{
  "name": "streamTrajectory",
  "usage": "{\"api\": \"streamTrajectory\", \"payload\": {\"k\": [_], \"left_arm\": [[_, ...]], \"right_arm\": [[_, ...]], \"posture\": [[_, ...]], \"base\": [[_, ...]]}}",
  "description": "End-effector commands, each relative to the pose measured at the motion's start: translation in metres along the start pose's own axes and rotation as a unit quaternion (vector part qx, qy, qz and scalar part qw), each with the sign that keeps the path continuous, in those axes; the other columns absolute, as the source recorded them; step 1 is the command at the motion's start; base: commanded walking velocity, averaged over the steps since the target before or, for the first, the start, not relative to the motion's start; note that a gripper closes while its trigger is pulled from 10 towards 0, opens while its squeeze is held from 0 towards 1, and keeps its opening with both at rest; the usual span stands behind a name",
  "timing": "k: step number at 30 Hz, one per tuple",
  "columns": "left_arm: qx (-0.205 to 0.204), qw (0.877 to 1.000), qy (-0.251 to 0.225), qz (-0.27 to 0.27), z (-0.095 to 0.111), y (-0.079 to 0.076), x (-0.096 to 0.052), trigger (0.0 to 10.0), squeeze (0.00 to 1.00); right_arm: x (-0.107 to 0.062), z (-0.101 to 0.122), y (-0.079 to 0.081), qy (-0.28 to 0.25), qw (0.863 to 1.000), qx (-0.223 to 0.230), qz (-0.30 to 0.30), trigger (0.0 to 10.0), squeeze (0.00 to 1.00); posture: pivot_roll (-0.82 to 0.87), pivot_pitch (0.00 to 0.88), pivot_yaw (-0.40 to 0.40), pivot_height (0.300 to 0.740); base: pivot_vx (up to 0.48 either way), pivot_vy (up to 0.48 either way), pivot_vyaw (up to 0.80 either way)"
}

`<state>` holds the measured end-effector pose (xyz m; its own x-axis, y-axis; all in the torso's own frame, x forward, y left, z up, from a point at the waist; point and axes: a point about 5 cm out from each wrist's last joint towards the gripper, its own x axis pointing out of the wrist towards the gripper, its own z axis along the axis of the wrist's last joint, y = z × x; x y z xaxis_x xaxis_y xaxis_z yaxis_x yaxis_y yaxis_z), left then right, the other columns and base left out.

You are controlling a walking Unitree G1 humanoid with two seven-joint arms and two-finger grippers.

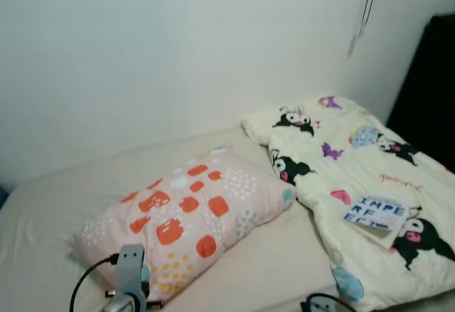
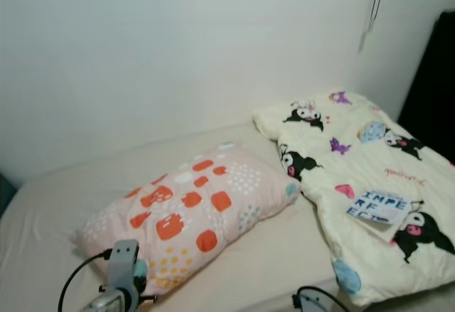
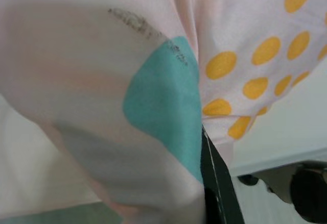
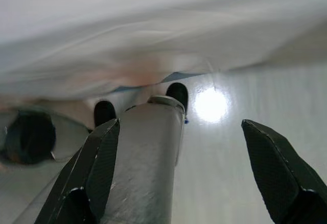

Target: Clean up the room

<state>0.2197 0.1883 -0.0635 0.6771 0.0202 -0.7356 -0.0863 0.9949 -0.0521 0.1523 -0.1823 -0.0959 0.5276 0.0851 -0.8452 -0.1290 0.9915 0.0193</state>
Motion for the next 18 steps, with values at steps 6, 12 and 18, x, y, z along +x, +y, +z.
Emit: {"api": "streamTrajectory", "payload": {"k": [6, 12, 18], "left_arm": [[-0.038, 0.999, 0.000, 0.032, -0.015, 0.014, -0.006, 10.0, 0.00], [-0.042, 0.997, -0.013, 0.063, -0.014, 0.029, -0.009, 10.0, 0.00], [-0.044, 0.994, -0.022, 0.097, -0.014, 0.040, -0.011, 10.0, 0.00]], "right_arm": [[0.008, 0.060, 0.002, -0.071, 0.994, -0.084, -0.004, 10.0, 0.00], [0.011, 0.100, 0.014, -0.119, 0.986, -0.117, 0.023, 10.0, 0.00], [0.013, 0.118, 0.053, -0.140, 0.975, -0.150, 0.089, 10.0, 0.00]], "posture": [[0.01, 0.024, -0.073, 0.740], [0.04, 0.025, -0.090, 0.740], [0.10, 0.015, -0.121, 0.740]], "base": [[0.000, 0.000, 0.00], [0.000, 0.000, 0.00], [0.000, 0.000, 0.00]]}}
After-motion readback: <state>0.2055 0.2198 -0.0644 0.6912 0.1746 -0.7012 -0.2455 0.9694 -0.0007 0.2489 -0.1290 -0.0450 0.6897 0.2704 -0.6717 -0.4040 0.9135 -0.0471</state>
